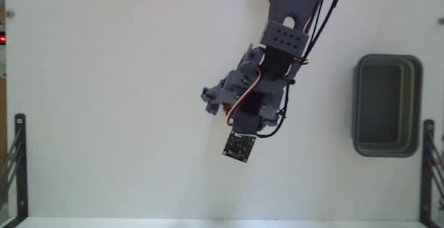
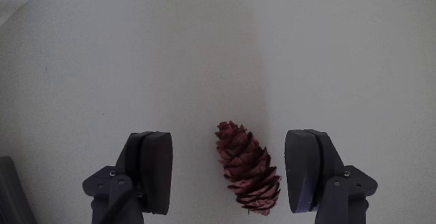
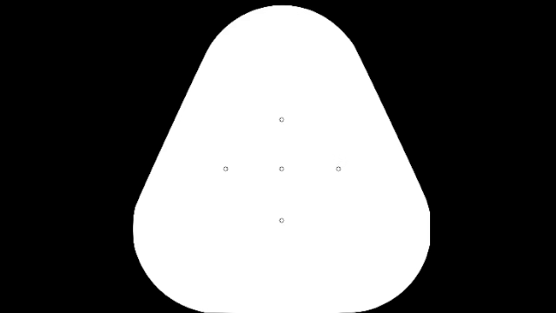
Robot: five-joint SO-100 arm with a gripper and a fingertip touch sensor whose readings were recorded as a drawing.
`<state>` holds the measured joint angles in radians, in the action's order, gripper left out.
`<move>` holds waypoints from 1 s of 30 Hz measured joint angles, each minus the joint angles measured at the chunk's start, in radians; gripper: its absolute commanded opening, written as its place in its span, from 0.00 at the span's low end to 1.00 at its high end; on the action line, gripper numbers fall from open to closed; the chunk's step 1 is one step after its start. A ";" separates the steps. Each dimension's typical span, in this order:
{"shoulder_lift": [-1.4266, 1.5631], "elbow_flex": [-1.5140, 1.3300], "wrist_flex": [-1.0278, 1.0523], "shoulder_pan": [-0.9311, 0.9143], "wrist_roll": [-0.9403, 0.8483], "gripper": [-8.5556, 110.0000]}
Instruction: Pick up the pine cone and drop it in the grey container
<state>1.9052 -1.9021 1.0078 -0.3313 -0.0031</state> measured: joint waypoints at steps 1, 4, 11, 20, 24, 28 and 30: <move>0.000 -0.006 -0.006 0.000 0.000 1.00; 0.000 -0.025 -0.032 0.000 -0.002 1.00; 0.000 -0.087 -0.095 0.000 0.000 1.00; 0.000 -0.164 -0.172 0.000 0.000 1.00; 0.000 -0.181 -0.207 0.000 -0.002 1.00; 0.000 -0.216 -0.232 0.000 -0.002 1.00; 0.000 -0.227 -0.252 0.000 -0.002 1.00</move>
<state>1.9052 -2.1292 0.7563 -0.3313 -0.0046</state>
